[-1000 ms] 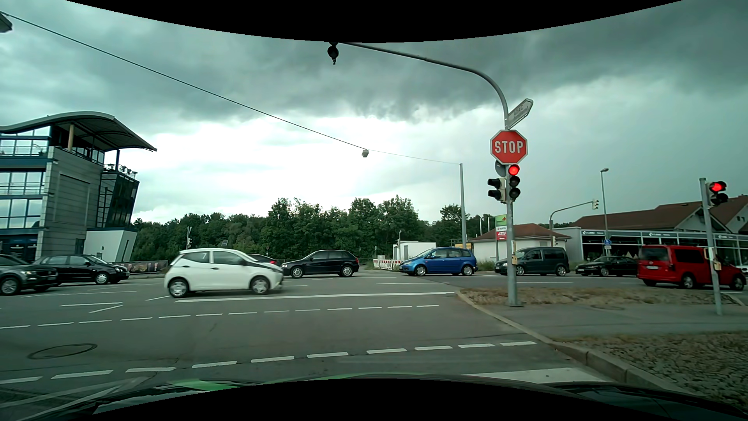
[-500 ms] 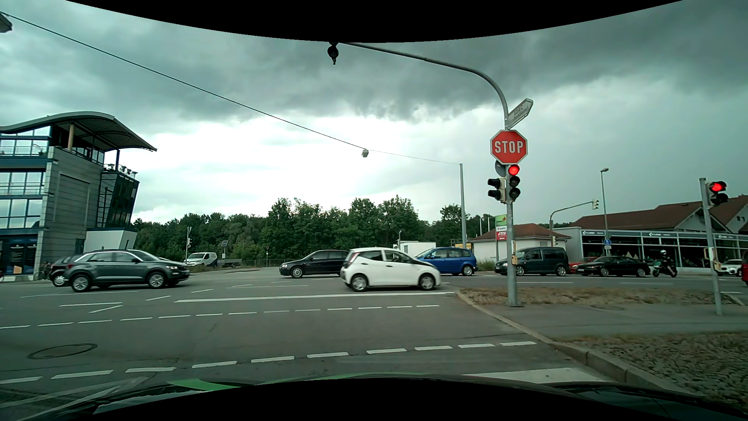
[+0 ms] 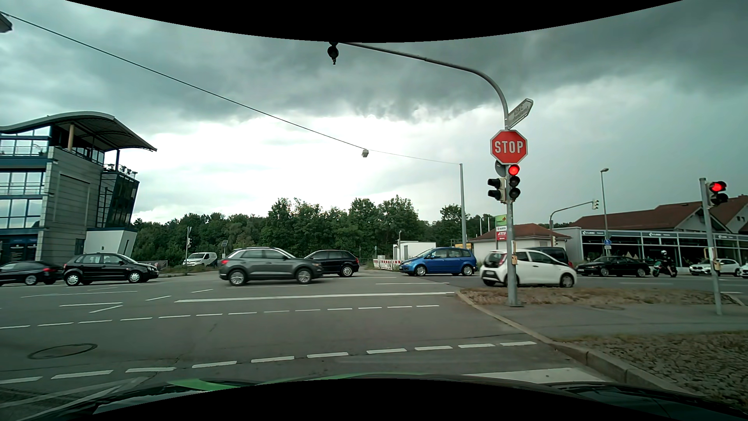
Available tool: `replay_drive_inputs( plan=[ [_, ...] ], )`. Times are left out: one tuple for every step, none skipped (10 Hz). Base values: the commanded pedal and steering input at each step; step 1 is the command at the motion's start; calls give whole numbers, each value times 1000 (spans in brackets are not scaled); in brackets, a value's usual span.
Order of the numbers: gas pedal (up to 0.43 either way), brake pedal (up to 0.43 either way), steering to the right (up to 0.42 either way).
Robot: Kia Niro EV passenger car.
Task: Follow the waypoints while adhering to traffic rules and regulations
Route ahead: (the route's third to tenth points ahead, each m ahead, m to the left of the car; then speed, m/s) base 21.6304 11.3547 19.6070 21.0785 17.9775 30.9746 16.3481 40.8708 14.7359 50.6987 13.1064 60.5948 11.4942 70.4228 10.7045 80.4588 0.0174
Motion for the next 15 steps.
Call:
replay_drive_inputs(
  plan=[
    [0, 311, -95],
    [0, 311, -95],
    [0, 317, -95],
    [0, 323, -95],
    [0, 323, -95],
    [0, 323, -95],
    [0, 323, -95],
    [0, 323, -95],
    [0, 323, -95],
    [0, 323, -95],
    [0, 323, -94],
    [0, 323, -95],
    [0, 323, -95],
    [0, 323, -95],
    [0, 323, -95]
  ],
)
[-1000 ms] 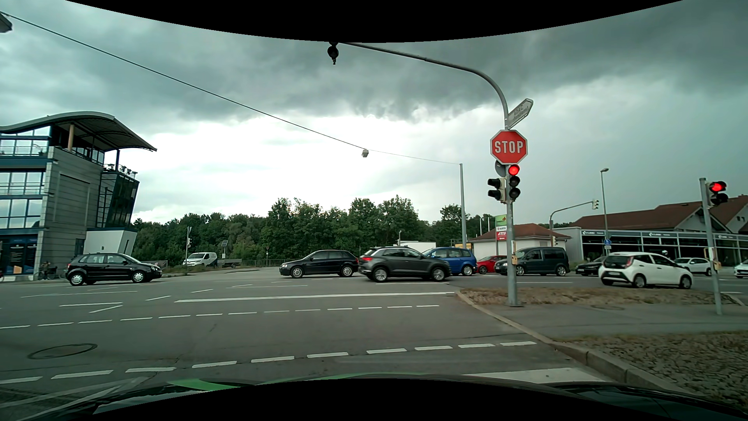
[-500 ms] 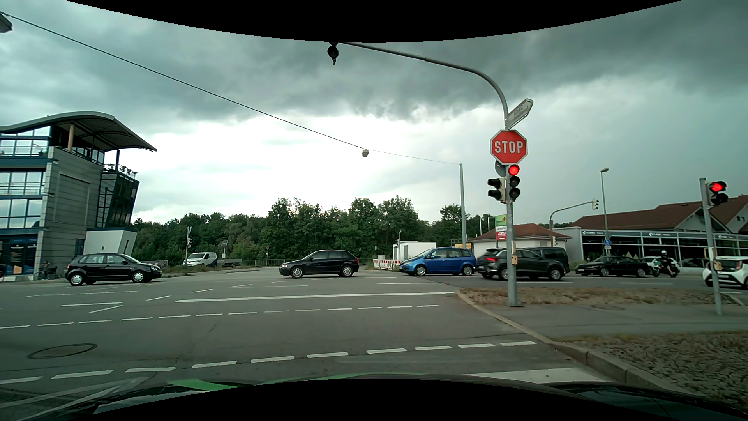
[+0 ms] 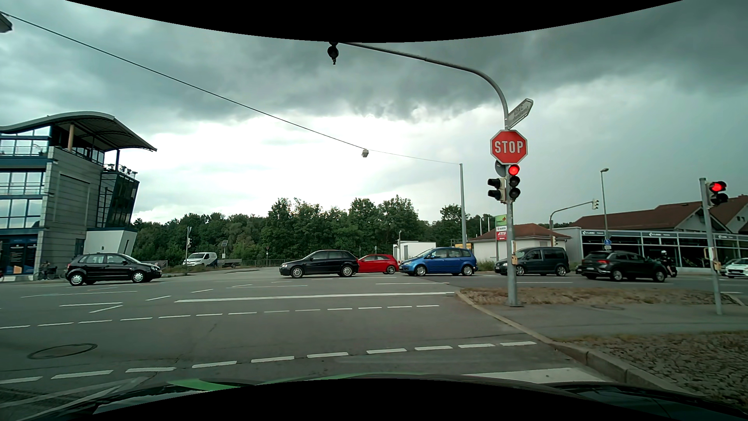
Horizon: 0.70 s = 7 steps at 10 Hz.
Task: Follow the waypoints while adhering to traffic rules and regulations
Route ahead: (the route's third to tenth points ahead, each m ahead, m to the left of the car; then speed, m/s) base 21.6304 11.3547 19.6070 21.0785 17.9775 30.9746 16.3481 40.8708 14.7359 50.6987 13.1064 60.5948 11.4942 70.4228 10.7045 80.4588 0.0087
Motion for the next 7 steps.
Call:
replay_drive_inputs(
  plan=[
    [0, 323, -95],
    [0, 323, -95],
    [0, 329, -95],
    [0, 329, -94],
    [0, 323, -95],
    [0, 323, -95],
    [0, 323, -94]
  ],
)
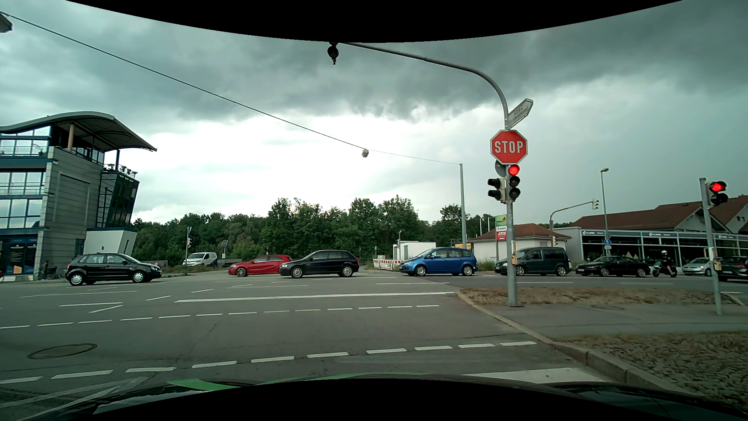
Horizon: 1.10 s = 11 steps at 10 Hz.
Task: Follow the waypoints while adhering to traffic rules and regulations
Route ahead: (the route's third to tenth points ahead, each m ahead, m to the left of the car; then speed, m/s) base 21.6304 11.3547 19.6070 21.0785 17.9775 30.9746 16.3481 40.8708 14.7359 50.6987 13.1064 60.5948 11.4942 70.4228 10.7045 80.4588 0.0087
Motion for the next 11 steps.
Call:
replay_drive_inputs(
  plan=[
    [0, 323, -95],
    [0, 329, -95],
    [0, 323, -95],
    [0, 323, -95],
    [0, 323, -95],
    [0, 323, -95],
    [0, 323, -94],
    [0, 329, -95],
    [0, 323, -94],
    [0, 329, -95],
    [0, 323, -95]
  ],
)
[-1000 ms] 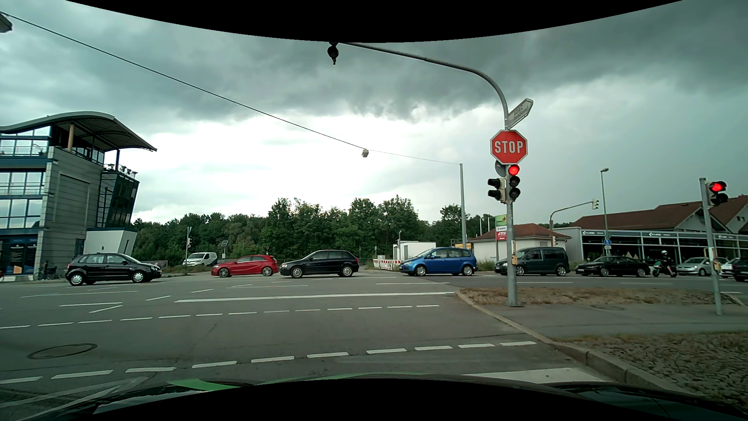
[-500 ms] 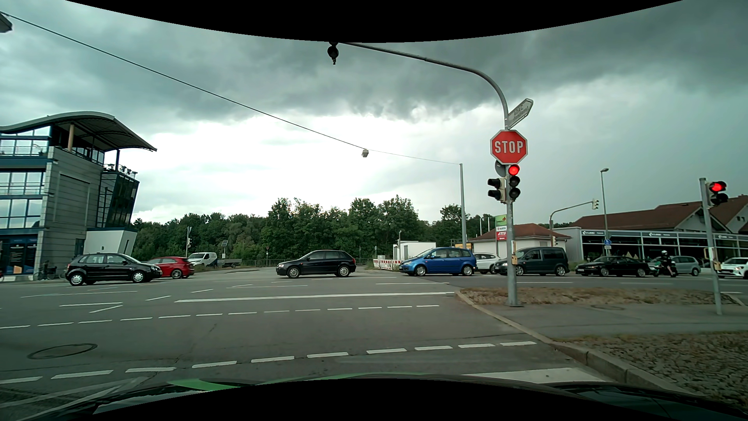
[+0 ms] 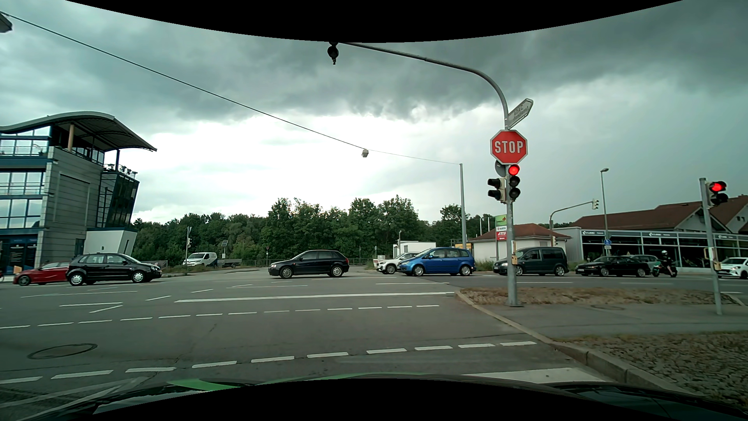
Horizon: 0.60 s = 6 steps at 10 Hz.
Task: Follow the waypoints while adhering to traffic rules and regulations
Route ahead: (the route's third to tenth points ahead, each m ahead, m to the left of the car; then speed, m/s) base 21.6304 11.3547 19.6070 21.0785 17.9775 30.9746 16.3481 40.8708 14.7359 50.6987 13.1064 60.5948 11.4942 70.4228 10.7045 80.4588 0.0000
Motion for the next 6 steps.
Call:
replay_drive_inputs(
  plan=[
    [0, 323, -95],
    [0, 329, -95],
    [0, 329, -95],
    [0, 323, -95],
    [0, 329, -95],
    [0, 323, -95]
  ],
)
